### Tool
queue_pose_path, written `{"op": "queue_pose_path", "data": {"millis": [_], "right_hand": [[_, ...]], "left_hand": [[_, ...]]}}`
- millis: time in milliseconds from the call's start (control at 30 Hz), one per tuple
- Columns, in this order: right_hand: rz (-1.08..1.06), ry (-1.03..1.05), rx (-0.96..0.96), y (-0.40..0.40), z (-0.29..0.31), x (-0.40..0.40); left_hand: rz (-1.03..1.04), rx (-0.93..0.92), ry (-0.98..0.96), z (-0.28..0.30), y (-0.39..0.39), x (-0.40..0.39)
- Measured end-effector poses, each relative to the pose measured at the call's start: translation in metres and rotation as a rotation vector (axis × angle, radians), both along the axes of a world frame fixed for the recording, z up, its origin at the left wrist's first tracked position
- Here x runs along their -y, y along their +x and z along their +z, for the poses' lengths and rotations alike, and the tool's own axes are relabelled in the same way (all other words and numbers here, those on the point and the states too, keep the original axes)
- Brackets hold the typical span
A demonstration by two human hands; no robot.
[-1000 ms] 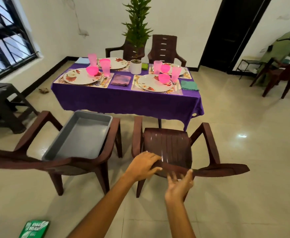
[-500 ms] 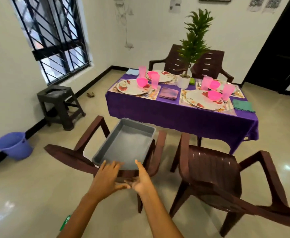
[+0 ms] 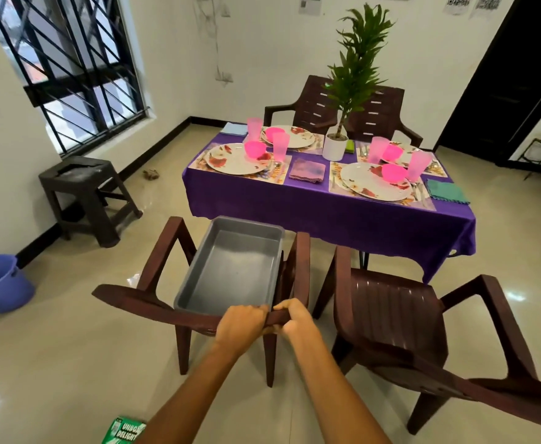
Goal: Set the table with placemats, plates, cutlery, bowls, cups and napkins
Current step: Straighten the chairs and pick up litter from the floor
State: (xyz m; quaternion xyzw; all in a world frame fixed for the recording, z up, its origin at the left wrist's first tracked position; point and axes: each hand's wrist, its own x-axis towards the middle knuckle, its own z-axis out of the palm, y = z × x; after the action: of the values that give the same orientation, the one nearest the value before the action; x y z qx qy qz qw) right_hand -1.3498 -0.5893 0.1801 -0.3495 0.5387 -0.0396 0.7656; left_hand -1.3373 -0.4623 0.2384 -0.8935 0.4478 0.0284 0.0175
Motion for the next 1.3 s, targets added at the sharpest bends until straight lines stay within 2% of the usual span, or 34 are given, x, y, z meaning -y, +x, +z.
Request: {"op": "queue_pose_path", "data": {"millis": [333, 433, 600, 900, 1133, 1300], "right_hand": [[0.017, 0.050, 0.031, -0.006, 0.012, -0.028], [0.037, 0.046, 0.020, -0.014, 0.014, -0.034], [0.057, 0.068, 0.015, -0.024, 0.022, -0.048], [0.083, 0.058, 0.022, -0.049, 0.030, -0.055], [0.056, 0.074, 0.028, -0.056, 0.039, -0.059], [0.108, 0.033, 0.023, -0.068, 0.051, -0.069]], "left_hand": [[-0.021, 0.026, 0.040, 0.006, 0.001, -0.025], [-0.089, 0.110, -0.079, 0.005, -0.001, -0.032], [-0.046, 0.097, -0.052, -0.012, 0.002, -0.040], [-0.066, 0.121, -0.021, 0.001, -0.027, -0.053], [0.000, -0.007, 0.102, 0.008, -0.034, -0.059], [0.046, -0.081, 0.056, 0.009, -0.036, -0.059]]}}
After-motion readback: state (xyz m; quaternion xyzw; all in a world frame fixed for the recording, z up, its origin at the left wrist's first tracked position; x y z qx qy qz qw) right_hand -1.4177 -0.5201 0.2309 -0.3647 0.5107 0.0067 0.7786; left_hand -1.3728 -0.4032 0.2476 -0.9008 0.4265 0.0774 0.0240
